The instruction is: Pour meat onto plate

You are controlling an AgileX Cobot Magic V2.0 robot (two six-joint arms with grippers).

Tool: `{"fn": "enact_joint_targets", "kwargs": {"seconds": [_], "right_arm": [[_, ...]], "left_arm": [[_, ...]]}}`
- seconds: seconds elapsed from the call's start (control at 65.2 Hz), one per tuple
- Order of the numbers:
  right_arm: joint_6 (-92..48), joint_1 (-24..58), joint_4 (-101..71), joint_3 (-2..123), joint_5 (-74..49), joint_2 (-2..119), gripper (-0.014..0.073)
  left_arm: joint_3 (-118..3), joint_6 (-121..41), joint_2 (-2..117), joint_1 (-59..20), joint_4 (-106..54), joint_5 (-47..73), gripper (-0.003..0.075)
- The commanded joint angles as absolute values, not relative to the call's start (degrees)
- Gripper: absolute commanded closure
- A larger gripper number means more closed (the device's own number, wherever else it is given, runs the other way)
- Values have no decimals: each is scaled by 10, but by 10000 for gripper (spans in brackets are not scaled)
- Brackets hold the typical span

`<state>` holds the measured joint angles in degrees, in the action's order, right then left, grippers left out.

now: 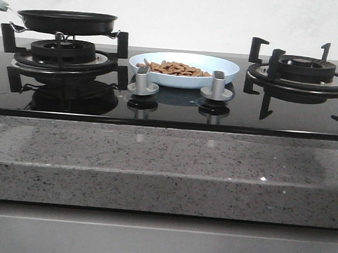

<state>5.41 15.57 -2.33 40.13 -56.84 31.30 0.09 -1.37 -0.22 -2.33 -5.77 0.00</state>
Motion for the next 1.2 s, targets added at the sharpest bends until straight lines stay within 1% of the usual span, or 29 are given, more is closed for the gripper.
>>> {"fn": "enact_joint_targets", "kwargs": {"seconds": [0.0,0.721,0.798,0.905,1.058,1.181], "right_arm": [[51,154,-16,415,-537,315,663],[51,154,-16,415,-536,315,663],[45,150,6,406,-523,294,663],[45,113,25,361,-435,243,663],[45,53,28,253,-253,146,663],[46,23,22,171,-167,87,663]], "left_arm": [[5,-8,-12,-22,-58,-45,741],[5,-8,-11,-22,-58,-45,741],[5,-8,-11,-22,-58,-45,741],[5,-8,-11,-22,-58,-45,741],[5,-8,-11,-22,-58,-45,741],[5,-8,-11,-22,-58,-45,741]]}}
